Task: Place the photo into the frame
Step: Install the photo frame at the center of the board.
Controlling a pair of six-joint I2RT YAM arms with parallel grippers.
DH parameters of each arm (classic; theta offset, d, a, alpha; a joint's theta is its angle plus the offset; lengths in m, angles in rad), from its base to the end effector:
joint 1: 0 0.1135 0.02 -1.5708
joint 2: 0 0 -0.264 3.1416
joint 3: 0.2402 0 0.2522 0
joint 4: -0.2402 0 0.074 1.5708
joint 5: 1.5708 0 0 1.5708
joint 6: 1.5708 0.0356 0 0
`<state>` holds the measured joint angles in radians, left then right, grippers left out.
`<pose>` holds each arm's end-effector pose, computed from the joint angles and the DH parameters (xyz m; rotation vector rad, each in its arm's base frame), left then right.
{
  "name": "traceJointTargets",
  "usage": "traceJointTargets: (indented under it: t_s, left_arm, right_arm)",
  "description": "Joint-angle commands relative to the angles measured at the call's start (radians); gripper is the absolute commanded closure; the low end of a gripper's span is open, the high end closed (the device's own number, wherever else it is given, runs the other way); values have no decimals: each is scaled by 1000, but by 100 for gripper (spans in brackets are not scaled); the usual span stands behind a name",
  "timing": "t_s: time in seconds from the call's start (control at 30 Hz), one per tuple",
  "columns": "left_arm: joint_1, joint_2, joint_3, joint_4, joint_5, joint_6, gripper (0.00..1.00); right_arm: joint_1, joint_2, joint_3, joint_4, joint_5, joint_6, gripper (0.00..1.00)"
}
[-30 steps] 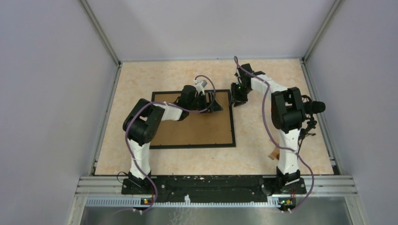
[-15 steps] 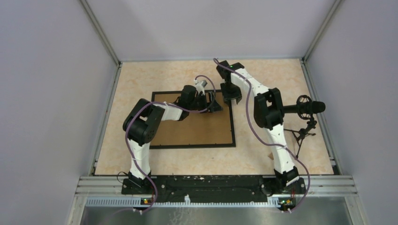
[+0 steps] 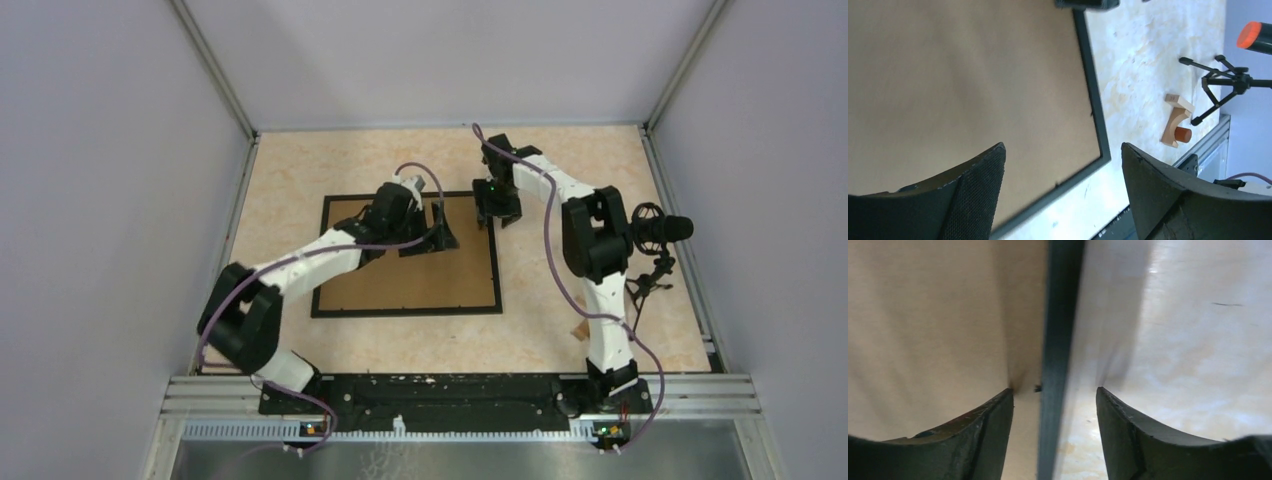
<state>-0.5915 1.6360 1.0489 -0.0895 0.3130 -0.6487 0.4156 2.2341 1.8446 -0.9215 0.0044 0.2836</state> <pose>0.2915 -0.2090 0.2237 0.1131 2.4096 -0.9791 0.4210 0.1856 0.1781 -0.1900 2.8872 0.1235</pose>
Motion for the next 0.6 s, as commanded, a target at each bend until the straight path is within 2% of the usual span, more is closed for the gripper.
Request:
traceJointTargets:
  t_s: [0.0,0.07,0.17,0.27,0.37,0.57]
  left_arm:
    - [-83,-234,-130,-371,-289,-174,10]
    - [-138,-340,-207,-420,-365,-270,8]
    - [-197,-464,-320,-433,-362,-429,8]
    - [-254,-509,-394,-433,-396,-548,10]
    - [-301,-466,-409,-391,-439,-580,10]
    - [-304,-238,-336,-325,-458,-533,10]
  right_arm:
    - [3,-81,-106,215,-187,52,42]
    - [16,-96,-161,250,-156,55,45]
    - [26,-99,-214,238,-79,51,52]
    - [34,-152,-318,282,-26,51,60]
    - [33,-202,-420,329,24,64,68]
    - [34,-235,-573,391,80,75,76]
